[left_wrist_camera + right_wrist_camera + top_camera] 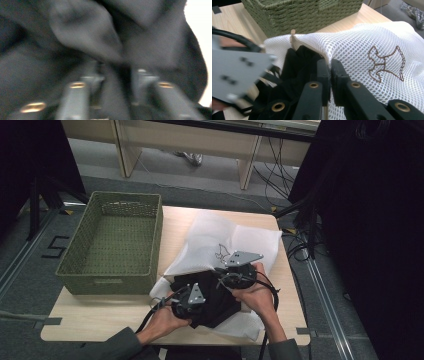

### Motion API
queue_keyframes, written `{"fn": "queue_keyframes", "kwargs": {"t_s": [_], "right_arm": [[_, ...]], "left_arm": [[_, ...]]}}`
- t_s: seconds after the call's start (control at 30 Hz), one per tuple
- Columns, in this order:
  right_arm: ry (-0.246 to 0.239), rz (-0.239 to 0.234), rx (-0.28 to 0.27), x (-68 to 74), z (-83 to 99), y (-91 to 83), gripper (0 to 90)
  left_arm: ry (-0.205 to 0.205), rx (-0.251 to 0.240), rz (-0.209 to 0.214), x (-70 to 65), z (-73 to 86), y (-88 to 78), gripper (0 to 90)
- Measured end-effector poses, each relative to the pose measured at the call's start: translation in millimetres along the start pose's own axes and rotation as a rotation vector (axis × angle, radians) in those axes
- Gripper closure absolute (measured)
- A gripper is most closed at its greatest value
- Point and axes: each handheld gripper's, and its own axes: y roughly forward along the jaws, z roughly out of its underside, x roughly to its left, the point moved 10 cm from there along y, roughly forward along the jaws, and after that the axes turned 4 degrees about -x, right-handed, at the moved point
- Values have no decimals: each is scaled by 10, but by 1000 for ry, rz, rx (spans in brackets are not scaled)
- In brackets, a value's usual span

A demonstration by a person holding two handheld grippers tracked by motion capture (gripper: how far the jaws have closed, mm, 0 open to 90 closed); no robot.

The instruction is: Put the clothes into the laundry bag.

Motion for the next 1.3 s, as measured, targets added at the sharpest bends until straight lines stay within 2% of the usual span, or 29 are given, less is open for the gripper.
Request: {"fn": "queue_keyframes", "kwargs": {"t_s": [0.03, 0.1, 0.13, 0.17, 0.2, 0.23, 0.27, 0.3, 0.33, 0.4, 0.43, 0.47, 0.57, 0.63, 0.7, 0.73, 0.77, 0.83, 0.87, 0.93, 0.97, 1.03, 1.07, 1.1, 1.13, 1.17, 1.27, 1.3], "right_arm": [[-11, -4, -9, -14, -8, -2, 874], [14, -4, -1, -24, 6, -14, 874], [3, 8, -13, -50, -1, -18, 874], [16, 8, -7, -46, 6, -28, 874], [8, -5, -9, -50, 1, -28, 874], [13, 11, -14, -77, -5, -34, 874], [17, 6, -16, -80, -9, -32, 874], [23, 9, -10, -84, -3, -42, 874], [13, 7, -13, -93, -4, -44, 874], [13, 15, -18, -120, -6, -44, 874], [24, 19, -13, -131, 1, -48, 874], [13, 28, -20, -152, 2, -42, 874], [20, 23, -18, -144, 10, -45, 874], [32, 28, -16, -142, 8, -54, 874], [26, 16, -14, -132, -3, -53, 874], [38, 20, -11, -124, -4, -60, 874], [16, 33, -24, -154, -25, -56, 874], [25, 23, -23, -139, -34, -57, 874], [19, 14, -21, -129, -40, -58, 874], [28, 20, -21, -134, -50, -61, 874], [25, 17, -21, -130, -57, -58, 874], [24, 10, -23, -115, -70, -61, 874], [16, 14, -30, -124, -80, -59, 874], [19, 25, -32, -133, -87, -65, 874], [22, 19, -30, -128, -88, -71, 874], [23, 15, -31, -125, -90, -75, 874], [33, 11, -31, -132, -95, -90, 874], [24, 10, -37, -143, -102, -86, 874]], "left_arm": [[8, -4, -24, 58, -41, 50, 770], [-37, -20, -54, 184, -112, 141, 809], [-69, -40, -64, 216, -159, 179, 820], [-67, -66, -85, 267, -222, 204, 827], [-67, -99, -120, 327, -286, 214, 830], [-69, -104, -143, 382, -312, 208, 829], [-87, -100, -120, 368, -307, 205, 819], [-84, -89, -92, 341, -288, 201, 797], [-85, -89, -98, 321, -265, 183, 769], [-93, -63, -59, 265, -200, 107, 695], [-105, -65, -41, 222, -179, 54, 639], [-96, -63, -30, 200, -162, 12, 573], [-138, -67, 9, 75, -64, -162, 396], [-143, -62, 35, -8, 17, -240, 305], [-126, -53, 31, -64, 78, -291, 264], [-122, -38, 37, -112, 103, -311, 250], [-121, -41, 41, -140, 99, -320, 232], [-102, -38, 55, -205, 63, -308, 186], [-111, -34, 52, -221, 50, -279, 138], [-76, -19, 51, -242, 26, -169, 149], [-83, -6, 22, -228, 17, -94, 144], [-73, 7, 25, -245, -4, 60, 145], [-82, 3, 22, -242, -28, 126, 144], [-67, 5, 12, -234, -59, 183, 146], [-41, 6, 9, -222, -81, 204, 225], [-7, 5, 2, -196, -115, 221, 345], [-44, -7, 4, -122, -191, 288, 598], [-41, -9, -8, -89, -209, 298, 679]]}}
